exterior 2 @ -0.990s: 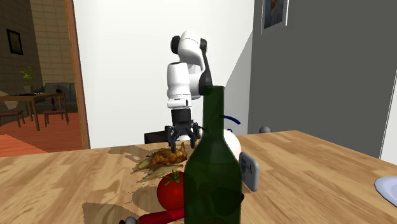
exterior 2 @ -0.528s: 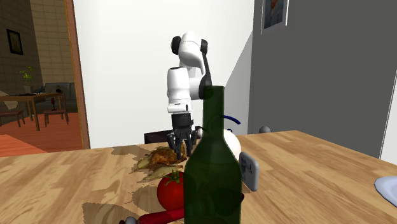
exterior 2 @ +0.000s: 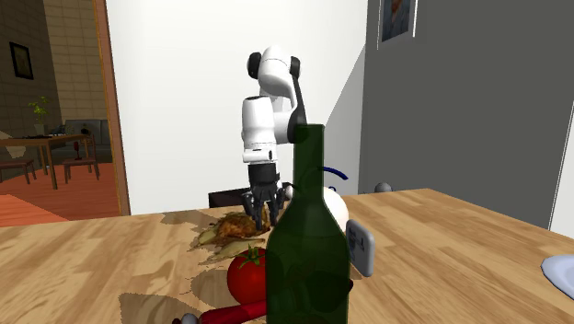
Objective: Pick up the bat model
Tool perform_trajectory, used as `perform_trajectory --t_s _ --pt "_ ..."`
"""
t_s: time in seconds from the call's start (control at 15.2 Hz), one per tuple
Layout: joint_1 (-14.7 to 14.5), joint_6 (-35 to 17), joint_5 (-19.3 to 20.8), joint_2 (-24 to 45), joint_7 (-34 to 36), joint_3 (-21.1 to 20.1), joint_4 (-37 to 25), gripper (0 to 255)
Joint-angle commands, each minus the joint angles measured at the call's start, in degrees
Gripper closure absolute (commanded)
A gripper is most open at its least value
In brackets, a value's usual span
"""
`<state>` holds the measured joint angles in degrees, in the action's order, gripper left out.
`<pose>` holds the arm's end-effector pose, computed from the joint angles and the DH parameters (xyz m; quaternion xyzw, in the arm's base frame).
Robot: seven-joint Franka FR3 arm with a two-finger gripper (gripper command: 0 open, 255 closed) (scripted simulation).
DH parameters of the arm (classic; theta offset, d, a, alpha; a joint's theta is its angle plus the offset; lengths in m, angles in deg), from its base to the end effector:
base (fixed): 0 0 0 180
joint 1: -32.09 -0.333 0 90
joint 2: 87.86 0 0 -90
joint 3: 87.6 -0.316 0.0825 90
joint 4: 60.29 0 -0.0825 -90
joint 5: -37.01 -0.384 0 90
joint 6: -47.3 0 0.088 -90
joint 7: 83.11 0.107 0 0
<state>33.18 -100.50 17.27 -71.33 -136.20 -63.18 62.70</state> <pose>0.5265 -0.2526 0.2954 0.9882 0.1149 0.0993 0.0219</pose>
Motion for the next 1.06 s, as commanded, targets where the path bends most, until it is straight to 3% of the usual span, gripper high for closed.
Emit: perform_trajectory --t_s 0.0,0.99 --pt "-0.27 0.96 0.83 -0.78 0.64 0.42 -0.34 255" --pt "-2.06 9.26 7.54 -7.54 5.77 2.86 -2.92 255"
